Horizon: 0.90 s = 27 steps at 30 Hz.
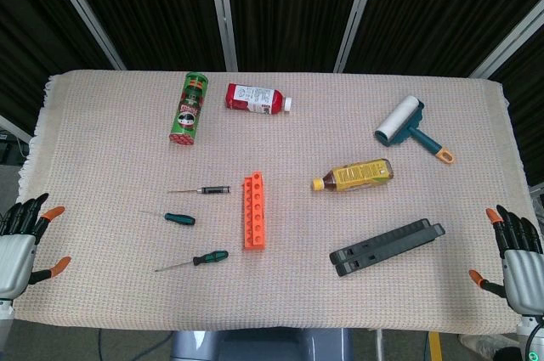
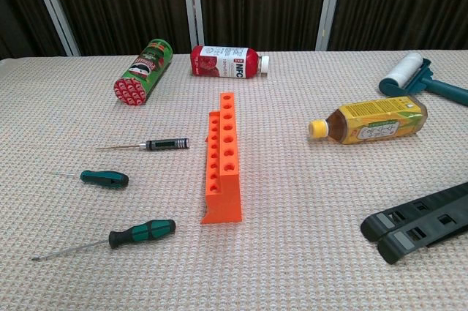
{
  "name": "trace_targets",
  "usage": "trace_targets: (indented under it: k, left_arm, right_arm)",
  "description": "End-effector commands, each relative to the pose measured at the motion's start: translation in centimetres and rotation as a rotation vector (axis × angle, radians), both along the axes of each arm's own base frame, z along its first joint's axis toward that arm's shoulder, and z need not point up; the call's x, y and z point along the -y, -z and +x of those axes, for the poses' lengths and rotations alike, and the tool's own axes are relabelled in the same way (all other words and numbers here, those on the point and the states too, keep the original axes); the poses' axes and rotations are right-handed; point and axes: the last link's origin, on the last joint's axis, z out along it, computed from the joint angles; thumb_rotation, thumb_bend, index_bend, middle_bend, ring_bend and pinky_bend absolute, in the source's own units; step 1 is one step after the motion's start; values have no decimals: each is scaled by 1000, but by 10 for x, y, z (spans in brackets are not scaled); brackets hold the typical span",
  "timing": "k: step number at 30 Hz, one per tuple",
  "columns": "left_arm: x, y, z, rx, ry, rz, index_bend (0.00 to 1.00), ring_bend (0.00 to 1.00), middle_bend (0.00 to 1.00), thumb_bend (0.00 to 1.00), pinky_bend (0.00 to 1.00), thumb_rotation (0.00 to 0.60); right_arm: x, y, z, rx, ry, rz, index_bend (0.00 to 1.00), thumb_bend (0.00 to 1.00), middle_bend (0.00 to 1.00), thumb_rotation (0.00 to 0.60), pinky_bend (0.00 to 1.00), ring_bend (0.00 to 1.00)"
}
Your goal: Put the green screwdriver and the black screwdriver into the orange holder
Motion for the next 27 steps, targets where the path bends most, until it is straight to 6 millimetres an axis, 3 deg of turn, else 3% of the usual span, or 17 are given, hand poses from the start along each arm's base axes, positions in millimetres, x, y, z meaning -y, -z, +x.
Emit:
trace_targets:
  k: [1,27]
  left_arm:
    - [0,0,0,-2,-1,-1,198,0,7,171,0,600]
    - [4,-4,-1,3,-3,2,247,0,30,173,0,600]
  right_arm:
    - [1,1,0,0,-2,5,0,0,0,600,0,0]
    - [-5,-3,-3,9,-3,-2,0,0,0,600,0,0]
